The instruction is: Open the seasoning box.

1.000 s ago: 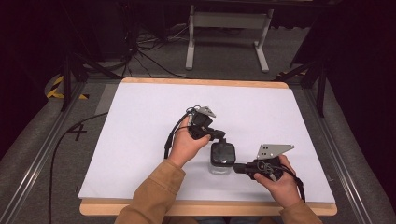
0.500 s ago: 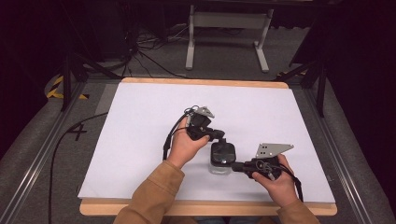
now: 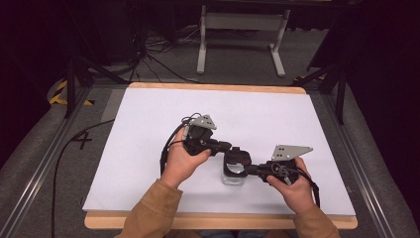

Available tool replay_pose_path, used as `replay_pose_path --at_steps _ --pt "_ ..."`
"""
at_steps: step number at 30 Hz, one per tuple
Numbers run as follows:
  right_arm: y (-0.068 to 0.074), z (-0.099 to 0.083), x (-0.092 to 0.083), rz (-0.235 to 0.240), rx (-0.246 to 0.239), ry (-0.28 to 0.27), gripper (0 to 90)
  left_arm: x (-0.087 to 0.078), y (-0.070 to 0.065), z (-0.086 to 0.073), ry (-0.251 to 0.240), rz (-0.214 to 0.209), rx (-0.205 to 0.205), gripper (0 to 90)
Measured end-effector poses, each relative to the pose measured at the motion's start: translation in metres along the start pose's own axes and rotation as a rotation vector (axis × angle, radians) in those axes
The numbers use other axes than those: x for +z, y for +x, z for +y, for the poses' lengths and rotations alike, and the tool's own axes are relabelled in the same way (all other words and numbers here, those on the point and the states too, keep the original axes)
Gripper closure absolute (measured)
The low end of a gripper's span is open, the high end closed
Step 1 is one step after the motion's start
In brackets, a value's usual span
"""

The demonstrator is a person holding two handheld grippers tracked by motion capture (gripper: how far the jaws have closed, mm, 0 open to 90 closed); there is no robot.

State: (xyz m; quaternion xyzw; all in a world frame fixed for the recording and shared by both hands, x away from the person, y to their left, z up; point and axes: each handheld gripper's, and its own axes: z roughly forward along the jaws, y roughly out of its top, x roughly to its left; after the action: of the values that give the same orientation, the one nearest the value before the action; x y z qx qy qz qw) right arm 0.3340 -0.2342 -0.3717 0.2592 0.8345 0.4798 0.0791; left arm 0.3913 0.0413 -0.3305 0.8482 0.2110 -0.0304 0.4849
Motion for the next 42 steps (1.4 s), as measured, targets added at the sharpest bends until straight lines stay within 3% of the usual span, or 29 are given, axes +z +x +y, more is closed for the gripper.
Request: replay_pose_path --at_steps 8,10,15,19,21,28,34,42 --pt "-0.01 0.013 -0.003 -0.059 0.03 -0.042 90.0 -0.011 -0.013 -0.003 0.05 -0.041 0.039 89.6" --pt "-0.011 0.015 -0.003 -0.063 0.041 -0.051 90.0 -0.006 -0.017 -0.004 0.096 -0.047 0.05 89.6" --pt "-0.013 0.017 -0.002 -0.075 0.04 -0.064 90.0 0.01 -0.019 -0.006 0.113 -0.043 0.043 87.5" --pt "-0.013 0.017 -0.002 -0.078 0.046 -0.071 90.0 0.026 -0.019 -0.006 0.09 -0.019 0.028 88.2" --pt "-0.013 0.016 -0.002 -0.08 0.052 -0.074 90.0 0.034 -0.017 -0.006 0.075 0.022 0.033 89.4" --pt "-0.01 0.009 -0.001 -0.077 0.048 -0.052 90.0 0.031 -0.011 -0.002 -0.009 0.068 0.016 89.8" --pt "-0.006 -0.003 0.005 -0.071 0.049 0.001 90.0 0.029 -0.006 0.003 -0.047 0.089 0.009 89.8" --pt "-0.003 -0.008 0.004 -0.068 0.044 0.019 90.0 0.032 0.002 0.007 -0.066 0.103 -0.013 89.4"
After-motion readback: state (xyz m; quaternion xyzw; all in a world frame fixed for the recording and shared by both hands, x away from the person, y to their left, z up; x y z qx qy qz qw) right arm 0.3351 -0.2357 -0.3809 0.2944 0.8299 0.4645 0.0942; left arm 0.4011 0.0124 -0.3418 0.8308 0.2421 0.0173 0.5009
